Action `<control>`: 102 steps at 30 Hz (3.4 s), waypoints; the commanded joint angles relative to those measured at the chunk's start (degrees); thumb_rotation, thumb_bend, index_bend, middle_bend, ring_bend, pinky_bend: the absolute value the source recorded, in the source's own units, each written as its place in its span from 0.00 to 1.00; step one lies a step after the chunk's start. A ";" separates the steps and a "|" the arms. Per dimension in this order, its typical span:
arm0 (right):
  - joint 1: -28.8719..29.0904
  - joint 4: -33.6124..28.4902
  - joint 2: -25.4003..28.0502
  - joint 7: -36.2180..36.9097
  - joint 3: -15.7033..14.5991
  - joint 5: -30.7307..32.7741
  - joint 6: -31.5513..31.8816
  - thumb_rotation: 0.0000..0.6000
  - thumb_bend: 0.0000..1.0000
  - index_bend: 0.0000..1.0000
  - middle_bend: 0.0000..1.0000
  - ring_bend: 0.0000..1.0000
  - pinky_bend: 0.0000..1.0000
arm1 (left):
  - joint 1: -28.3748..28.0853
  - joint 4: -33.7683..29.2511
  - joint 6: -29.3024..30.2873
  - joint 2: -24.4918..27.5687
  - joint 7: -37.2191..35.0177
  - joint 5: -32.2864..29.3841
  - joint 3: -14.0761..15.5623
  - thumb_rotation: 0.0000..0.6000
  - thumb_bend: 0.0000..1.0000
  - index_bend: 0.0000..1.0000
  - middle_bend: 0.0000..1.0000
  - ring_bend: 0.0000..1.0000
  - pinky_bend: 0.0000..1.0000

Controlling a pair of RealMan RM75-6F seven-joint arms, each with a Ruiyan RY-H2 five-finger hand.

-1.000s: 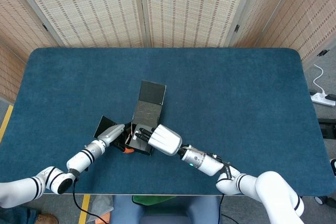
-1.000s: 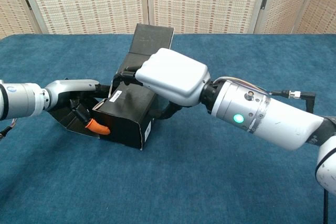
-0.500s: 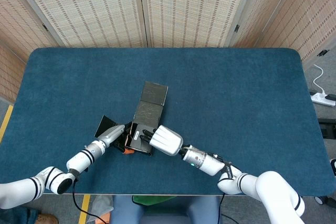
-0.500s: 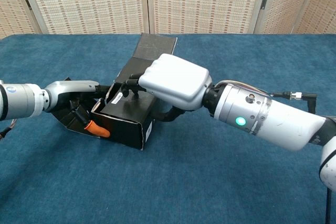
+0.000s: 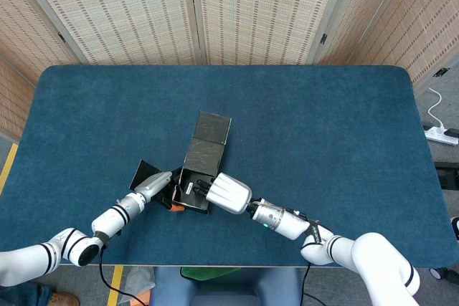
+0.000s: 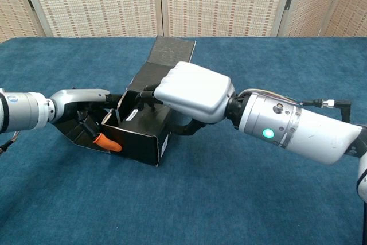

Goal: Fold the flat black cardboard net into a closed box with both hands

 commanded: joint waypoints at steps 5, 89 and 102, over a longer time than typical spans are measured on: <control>1.02 -1.11 0.92 0.02 -0.22 -0.33 -1.34 1.00 0.31 0.32 0.34 0.75 1.00 | 0.20 0.46 -0.19 -0.64 0.32 -0.77 -0.71 1.00 0.20 0.17 0.23 0.55 0.63; -8.68 -28.77 18.94 3.23 2.03 15.54 -4.74 1.00 0.08 0.00 0.03 0.66 1.00 | 8.13 -9.65 13.23 4.41 8.52 -0.34 -2.64 1.00 0.20 0.05 0.01 0.00 0.23; -18.67 -42.63 17.79 18.48 4.69 35.79 -11.44 1.00 0.02 0.00 0.02 0.66 1.00 | 11.26 -15.29 17.88 9.14 4.84 2.17 -2.67 1.00 0.20 0.04 0.00 0.00 0.21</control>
